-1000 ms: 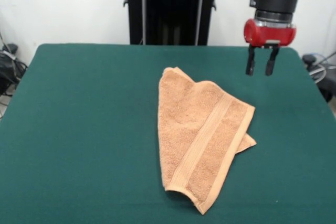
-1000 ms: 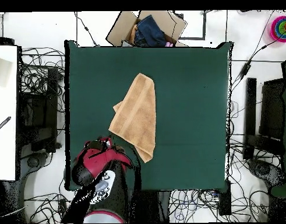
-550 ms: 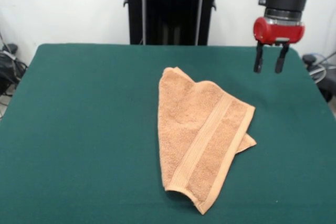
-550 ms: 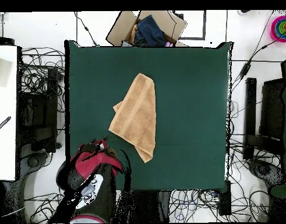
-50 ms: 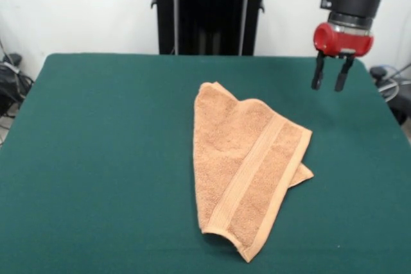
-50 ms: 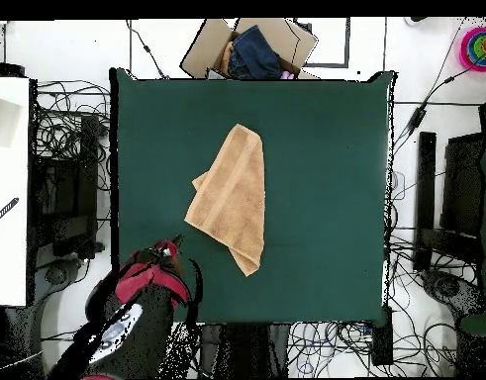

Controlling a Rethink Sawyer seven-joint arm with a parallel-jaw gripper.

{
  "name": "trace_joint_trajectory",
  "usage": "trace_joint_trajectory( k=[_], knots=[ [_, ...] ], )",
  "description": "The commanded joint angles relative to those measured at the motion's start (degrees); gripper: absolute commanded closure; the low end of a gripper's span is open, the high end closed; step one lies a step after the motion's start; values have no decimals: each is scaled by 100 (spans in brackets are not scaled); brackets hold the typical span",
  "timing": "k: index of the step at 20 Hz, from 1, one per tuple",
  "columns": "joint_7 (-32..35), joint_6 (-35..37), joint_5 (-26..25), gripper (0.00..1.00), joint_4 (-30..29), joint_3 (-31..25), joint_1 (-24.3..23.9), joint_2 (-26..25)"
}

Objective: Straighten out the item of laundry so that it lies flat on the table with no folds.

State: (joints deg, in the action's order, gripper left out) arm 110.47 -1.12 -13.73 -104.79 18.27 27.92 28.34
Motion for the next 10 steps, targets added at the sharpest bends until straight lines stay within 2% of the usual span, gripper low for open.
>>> trace_joint_trajectory(
  k=[1, 4, 10],
  knots=[
    [1060, -337, 770, 0, 966, 1261, 993, -1448],
    [1084, -408, 1066, 0, 1120, 1705, 1385, -1876],
    [1161, -428, 1668, 0, 1345, 2257, 1905, -2502]
  ],
)
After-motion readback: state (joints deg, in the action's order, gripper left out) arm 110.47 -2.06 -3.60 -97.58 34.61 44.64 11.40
